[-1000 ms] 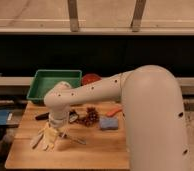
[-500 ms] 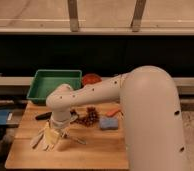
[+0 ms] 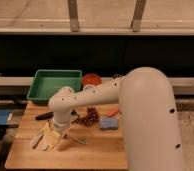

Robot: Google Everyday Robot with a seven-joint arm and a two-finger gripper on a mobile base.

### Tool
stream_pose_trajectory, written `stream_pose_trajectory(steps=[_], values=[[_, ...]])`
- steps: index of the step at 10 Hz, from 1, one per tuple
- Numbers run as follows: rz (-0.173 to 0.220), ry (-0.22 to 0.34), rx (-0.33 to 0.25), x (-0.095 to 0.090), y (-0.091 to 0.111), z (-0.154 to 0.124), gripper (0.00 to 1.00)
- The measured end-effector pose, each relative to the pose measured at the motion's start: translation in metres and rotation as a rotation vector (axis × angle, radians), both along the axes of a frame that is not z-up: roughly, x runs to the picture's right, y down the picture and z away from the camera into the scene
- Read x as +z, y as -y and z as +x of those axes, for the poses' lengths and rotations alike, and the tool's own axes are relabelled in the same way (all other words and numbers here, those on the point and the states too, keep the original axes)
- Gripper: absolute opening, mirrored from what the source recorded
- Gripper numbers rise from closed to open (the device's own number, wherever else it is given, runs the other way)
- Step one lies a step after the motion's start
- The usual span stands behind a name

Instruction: Place fork in red bowl

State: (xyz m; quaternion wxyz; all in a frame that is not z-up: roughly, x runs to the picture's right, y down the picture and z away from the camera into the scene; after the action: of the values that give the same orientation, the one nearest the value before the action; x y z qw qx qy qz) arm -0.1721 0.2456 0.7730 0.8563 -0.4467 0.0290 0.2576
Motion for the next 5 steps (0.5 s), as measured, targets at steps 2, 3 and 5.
stream_pose_trajectory(steps=[2, 3, 5], values=[[-0.003, -0.004, 0.010, 0.0023, -0.0031, 0.0005, 0.72], [-0.002, -0.008, 0.015, 0.0032, -0.0057, 0.0014, 0.72], [0.012, -0.015, 0.021, 0.0021, -0.0071, 0.0022, 0.72]])
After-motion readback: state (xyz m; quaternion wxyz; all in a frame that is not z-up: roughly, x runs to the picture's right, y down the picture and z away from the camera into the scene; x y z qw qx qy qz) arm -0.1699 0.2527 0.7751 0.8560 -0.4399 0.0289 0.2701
